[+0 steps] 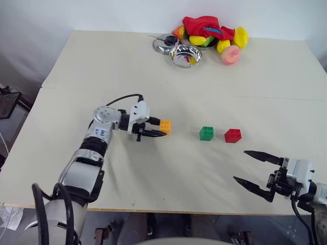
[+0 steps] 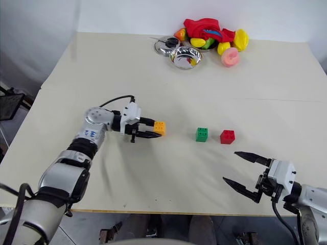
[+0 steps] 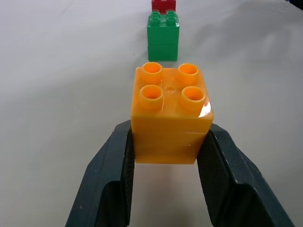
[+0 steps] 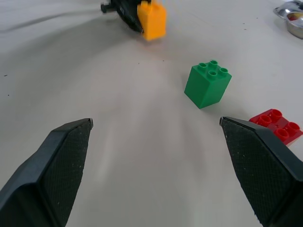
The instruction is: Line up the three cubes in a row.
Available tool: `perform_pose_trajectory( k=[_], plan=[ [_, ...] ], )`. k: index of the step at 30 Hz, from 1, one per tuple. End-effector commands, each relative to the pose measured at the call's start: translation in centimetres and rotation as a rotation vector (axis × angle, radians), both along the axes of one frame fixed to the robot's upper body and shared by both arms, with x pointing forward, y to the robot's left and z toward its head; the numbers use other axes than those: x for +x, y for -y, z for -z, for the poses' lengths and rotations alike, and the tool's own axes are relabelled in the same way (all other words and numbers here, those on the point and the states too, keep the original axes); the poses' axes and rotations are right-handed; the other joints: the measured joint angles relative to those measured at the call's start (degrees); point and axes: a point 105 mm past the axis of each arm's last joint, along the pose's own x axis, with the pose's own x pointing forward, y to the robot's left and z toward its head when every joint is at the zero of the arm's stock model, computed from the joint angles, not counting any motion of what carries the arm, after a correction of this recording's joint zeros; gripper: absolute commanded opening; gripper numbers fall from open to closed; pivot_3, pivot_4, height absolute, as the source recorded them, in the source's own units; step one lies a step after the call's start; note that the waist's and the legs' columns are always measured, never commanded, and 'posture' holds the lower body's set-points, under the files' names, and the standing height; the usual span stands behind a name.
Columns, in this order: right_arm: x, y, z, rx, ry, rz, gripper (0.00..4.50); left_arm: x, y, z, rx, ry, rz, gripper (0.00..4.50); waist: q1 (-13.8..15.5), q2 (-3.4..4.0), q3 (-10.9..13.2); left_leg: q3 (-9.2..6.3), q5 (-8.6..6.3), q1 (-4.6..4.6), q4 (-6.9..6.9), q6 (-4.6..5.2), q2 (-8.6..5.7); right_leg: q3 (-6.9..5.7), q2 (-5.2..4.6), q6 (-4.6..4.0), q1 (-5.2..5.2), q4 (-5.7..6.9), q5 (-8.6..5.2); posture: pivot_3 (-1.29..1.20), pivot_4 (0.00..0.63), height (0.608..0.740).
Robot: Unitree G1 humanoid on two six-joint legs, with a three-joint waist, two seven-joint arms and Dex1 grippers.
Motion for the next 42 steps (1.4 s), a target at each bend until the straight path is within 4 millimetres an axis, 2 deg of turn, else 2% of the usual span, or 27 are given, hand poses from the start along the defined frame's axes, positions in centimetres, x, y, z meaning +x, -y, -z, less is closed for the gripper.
perform_pose_trajectory(
  k=[1,9,18,23,27,32,35,38,42],
  plan=[
    [-0.5,0.1,-1.1,0.004,0.05,0.024,4.5,0.2,0.5,-0.4,0.009,0.017,0.016,1.48,0.0,-0.06,0.0,0.0,0.0,0.0,0.01,0.0,0.0,0.01,0.0,0.01,0.0,0.0,0.0,0.0,0.15,0.74],
    [-1.0,0.5,-1.1,0.01,0.059,0.069,4.5,1.0,1.9,-0.1,0.022,0.022,-0.031,1.48,0.2,-0.08,0.0,-0.1,0.04,-0.04,0.05,0.1,0.14,0.03,-0.13,0.08,0.0,0.02,0.05,0.0,0.15,0.74],
    [-2.0,1.9,-0.7,-0.001,0.046,0.133,4.5,0.8,4.5,-0.2,0.054,0.023,0.019,1.48,0.2,-0.09,0.1,-0.13,0.03,-0.08,0.05,0.14,0.09,0.01,-0.15,0.1,0.0,0.0,0.06,0.0,0.15,0.74],
    [-2.1,1.8,-0.8,0.002,0.055,0.139,4.5,0.9,4.8,-0.2,0.076,0.008,0.008,1.48,0.1,-0.09,0.1,-0.12,0.03,-0.08,0.04,0.14,0.13,0.0,-0.13,0.1,-0.01,-0.02,0.06,0.0,0.15,0.74],
    [-2.2,1.4,-0.6,0.009,0.056,0.14,4.5,1.3,4.4,-0.3,0.075,0.017,-0.02,2.86,0.0,-0.09,0.1,-0.12,0.03,-0.08,0.04,0.14,0.12,0.02,-0.14,0.1,-0.01,-0.02,0.06,0.0,0.15,0.74],
    [-1.8,1.3,-0.5,0.015,0.058,0.138,4.5,1.5,2.5,-1.0,0.058,0.025,-0.027,4.41,0.0,-0.09,0.1,-0.12,0.03,-0.08,0.05,0.14,0.14,0.02,-0.14,0.1,-0.01,0.0,0.06,0.0,0.15,0.74],
    [-1.5,1.8,-0.7,0.015,0.064,0.145,4.5,1.1,0.6,-2.0,0.025,0.031,0.005,4.41,0.0,-0.09,0.1,-0.12,0.03,-0.08,0.06,0.14,0.14,0.01,-0.14,0.1,-0.02,0.01,0.06,0.0,0.15,0.74],
    [-1.6,3.7,-0.9,0.0,0.035,0.183,4.5,0.0,-3.8,-3.3,-0.002,0.063,0.052,4.41,-0.2,-0.07,0.0,-0.11,0.03,-0.08,0.05,0.14,0.13,0.01,-0.14,0.1,-0.03,0.02,0.06,0.0,0.15,0.74],
    [-2.3,6.6,-1.0,-0.058,0.01,0.233,4.5,-1.5,-8.9,-3.9,-0.023,0.094,-0.029,4.41,-0.7,-0.06,0.0,-0.14,0.03,-0.07,0.02,0.14,0.16,0.02,-0.14,0.09,-0.03,0.02,0.06,0.0,0.15,0.74]
  ],
)
